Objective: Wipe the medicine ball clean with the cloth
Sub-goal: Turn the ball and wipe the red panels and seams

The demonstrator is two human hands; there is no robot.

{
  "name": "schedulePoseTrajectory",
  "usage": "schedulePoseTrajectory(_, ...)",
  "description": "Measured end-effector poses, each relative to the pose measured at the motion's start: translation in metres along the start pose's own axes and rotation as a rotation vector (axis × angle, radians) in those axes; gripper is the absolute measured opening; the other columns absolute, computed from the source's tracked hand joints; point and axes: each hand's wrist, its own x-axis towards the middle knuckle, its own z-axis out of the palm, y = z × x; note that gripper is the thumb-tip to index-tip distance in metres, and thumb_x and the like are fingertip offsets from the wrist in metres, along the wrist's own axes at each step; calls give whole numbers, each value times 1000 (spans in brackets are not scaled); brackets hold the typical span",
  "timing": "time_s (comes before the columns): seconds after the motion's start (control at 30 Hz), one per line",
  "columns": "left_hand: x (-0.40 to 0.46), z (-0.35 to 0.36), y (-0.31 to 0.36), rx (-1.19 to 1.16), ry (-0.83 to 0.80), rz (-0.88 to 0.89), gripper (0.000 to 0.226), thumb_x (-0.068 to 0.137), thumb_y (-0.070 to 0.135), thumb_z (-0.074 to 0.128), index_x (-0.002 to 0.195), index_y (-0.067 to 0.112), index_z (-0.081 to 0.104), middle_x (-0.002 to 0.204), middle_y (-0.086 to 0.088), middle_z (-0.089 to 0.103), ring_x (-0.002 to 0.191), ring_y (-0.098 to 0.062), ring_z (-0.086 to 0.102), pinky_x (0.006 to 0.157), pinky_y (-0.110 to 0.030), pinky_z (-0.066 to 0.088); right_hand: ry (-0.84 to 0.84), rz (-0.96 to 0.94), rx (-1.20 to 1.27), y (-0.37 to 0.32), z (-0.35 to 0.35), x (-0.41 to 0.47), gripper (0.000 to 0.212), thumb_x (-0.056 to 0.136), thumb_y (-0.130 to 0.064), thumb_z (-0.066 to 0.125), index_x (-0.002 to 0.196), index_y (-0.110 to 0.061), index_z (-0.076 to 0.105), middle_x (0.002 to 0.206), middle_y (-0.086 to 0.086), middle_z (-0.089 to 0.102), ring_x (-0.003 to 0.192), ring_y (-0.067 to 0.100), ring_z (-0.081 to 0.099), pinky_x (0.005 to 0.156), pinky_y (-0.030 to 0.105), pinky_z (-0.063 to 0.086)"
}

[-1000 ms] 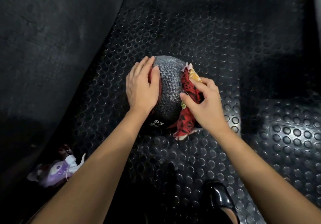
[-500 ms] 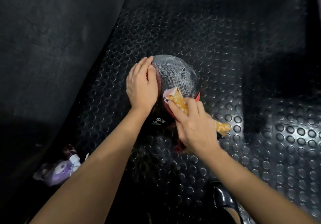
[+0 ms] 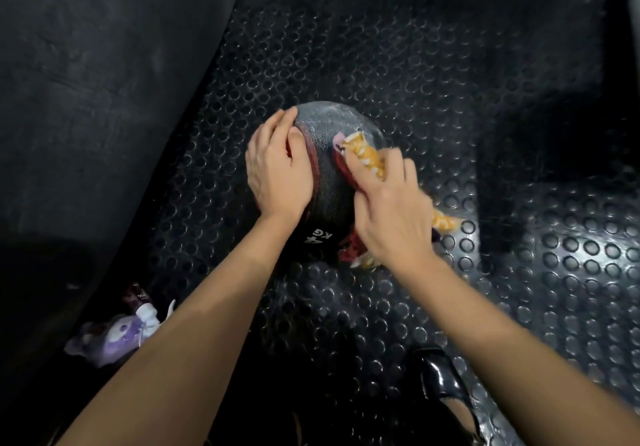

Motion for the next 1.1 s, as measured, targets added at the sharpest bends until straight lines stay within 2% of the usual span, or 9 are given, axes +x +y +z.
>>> schedulePoseTrajectory(0.13, 4, -3, -1, -22, -11, -2, 40, 97, 31, 34, 130, 31, 56, 139, 15, 49, 132, -10, 36, 111, -40, 30, -41, -144, -54, 9, 3, -19, 49, 80, -14, 49, 128, -23, 52, 103, 11, 51, 83, 25, 46, 43, 28, 44)
schedulePoseTrajectory(0.27, 2, -3, -2, -30, 10, -47, 41, 96, 30, 34, 130, 32, 56, 139, 16, 48, 131, -9, 36, 110, -35, 29, -19, 122, 97, 9, 3, -2, 50, 83, -10, 52, 131, -25, 51, 104, 10, 48, 87, 24, 45, 45, 28, 42)
schedulePoseTrajectory(0.4, 4, -6, -6, -38, 9, -50, 43, 96, 29, 32, 131, 31, 56, 140, 15, 48, 131, -9, 36, 109, -28, 27, -40, -115, -3, 1, 11, -22, 50, 78, -14, 51, 127, -25, 52, 103, 10, 51, 81, 26, 49, 41, 27, 43)
schedulePoseTrajectory(0.53, 3, -5, -7, -49, 25, -90, 39, 99, 27, 35, 131, 33, 56, 139, 16, 47, 129, -5, 34, 100, -20, 22, -7, 96, 100, 7, 6, -2, 51, 81, -11, 52, 129, -26, 53, 104, 10, 48, 83, 24, 46, 43, 25, 38)
schedulePoseTrajectory(0.7, 6, -7, -6, -68, 12, -112, 39, 99, 27, 35, 131, 32, 56, 139, 16, 47, 130, -6, 34, 99, -20, 22, -74, -66, 58, -1, 14, -29, 54, 78, -15, 51, 130, -31, 48, 106, 8, 47, 85, 24, 45, 47, 27, 42)
schedulePoseTrajectory(0.83, 3, -4, -2, -69, 33, -137, 39, 99, 28, 35, 132, 34, 55, 137, 18, 46, 127, -3, 34, 99, -21, 22, -55, 244, 231, 2, 12, -12, 54, 86, -13, 47, 136, -34, 44, 112, 7, 42, 94, 22, 40, 55, 28, 38)
schedulePoseTrajectory(0.93, 5, -5, -4, -66, 33, -148, 39, 99, 27, 35, 132, 34, 55, 138, 18, 46, 127, -4, 35, 98, -20, 21, -87, 86, 182, -11, 15, -34, 56, 83, -16, 50, 135, -31, 44, 108, 6, 43, 88, 22, 44, 50, 29, 45)
schedulePoseTrajectory(1.0, 4, -8, -5, -77, 18, -132, 39, 100, 26, 35, 132, 32, 55, 139, 17, 46, 128, -4, 34, 97, -19, 20, -95, 88, 186, -2, 16, -35, 55, 84, -16, 48, 136, -34, 42, 110, 5, 41, 90, 21, 43, 53, 30, 46)
schedulePoseTrajectory(1.1, 1, -7, -5, -73, 27, -131, 38, 100, 25, 36, 134, 31, 54, 138, 15, 45, 125, -3, 34, 95, -18, 21, -86, 377, 327, 11, 18, -9, 55, 92, -16, 40, 142, -39, 34, 116, 3, 38, 103, 20, 40, 70, 32, 38)
